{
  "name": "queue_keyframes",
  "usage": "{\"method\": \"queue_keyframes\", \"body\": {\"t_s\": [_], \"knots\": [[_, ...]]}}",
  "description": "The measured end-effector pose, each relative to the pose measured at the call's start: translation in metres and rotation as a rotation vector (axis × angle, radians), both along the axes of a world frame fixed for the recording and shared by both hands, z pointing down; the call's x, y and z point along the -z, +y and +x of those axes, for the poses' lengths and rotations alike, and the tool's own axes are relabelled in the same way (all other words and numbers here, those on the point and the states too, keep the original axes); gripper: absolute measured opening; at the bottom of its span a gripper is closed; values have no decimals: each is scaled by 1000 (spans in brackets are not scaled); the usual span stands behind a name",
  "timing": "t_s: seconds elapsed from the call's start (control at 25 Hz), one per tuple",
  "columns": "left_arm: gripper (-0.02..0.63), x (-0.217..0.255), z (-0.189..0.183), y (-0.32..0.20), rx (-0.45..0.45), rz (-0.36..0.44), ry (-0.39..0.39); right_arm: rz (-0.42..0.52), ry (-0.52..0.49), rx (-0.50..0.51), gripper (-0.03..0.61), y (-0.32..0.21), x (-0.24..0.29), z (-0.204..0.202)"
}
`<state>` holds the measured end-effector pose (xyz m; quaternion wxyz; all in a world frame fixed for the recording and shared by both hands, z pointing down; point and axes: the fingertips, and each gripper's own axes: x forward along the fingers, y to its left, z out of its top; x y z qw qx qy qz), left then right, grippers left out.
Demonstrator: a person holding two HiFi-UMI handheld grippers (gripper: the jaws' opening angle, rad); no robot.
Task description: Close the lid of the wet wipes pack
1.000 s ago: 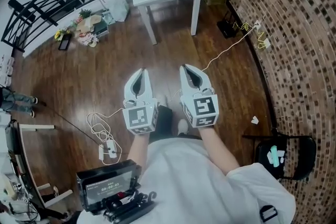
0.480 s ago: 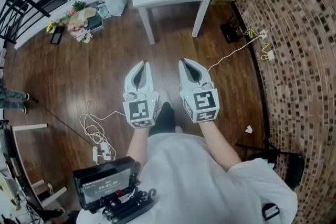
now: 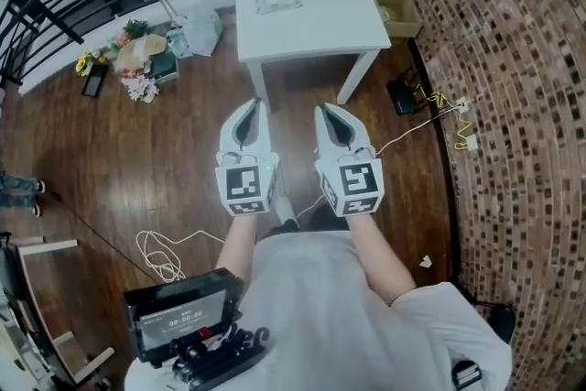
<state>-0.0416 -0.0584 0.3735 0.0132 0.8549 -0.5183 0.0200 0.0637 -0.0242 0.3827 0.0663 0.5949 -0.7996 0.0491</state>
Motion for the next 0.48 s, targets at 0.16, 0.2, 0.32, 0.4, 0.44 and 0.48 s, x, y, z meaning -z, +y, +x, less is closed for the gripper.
{"method": "queue_keyframes", "body": {"t_s": [0.16, 0.2, 0.32, 0.4, 0.44, 0.48], "knots": [[15, -1, 24, -48, -14, -27, 34, -48, -17, 33, -11, -46, -15, 13], [15, -3, 32, -62, -23, -23, 31, -54, -25, 36, -11, -63, -18, 17], [15, -15, 46, -105, -8, -53, 38, -52, -31, 65, -11, -117, -27, 30], [15, -26, 49, -141, 24, -79, 45, -44, -38, 97, -11, -163, -35, 36], [15, -29, 52, -161, 39, -86, 43, -40, -42, 111, -11, -187, -36, 40], [15, -30, 56, -180, 50, -86, 37, -36, -47, 123, -11, -211, -35, 46]]}}
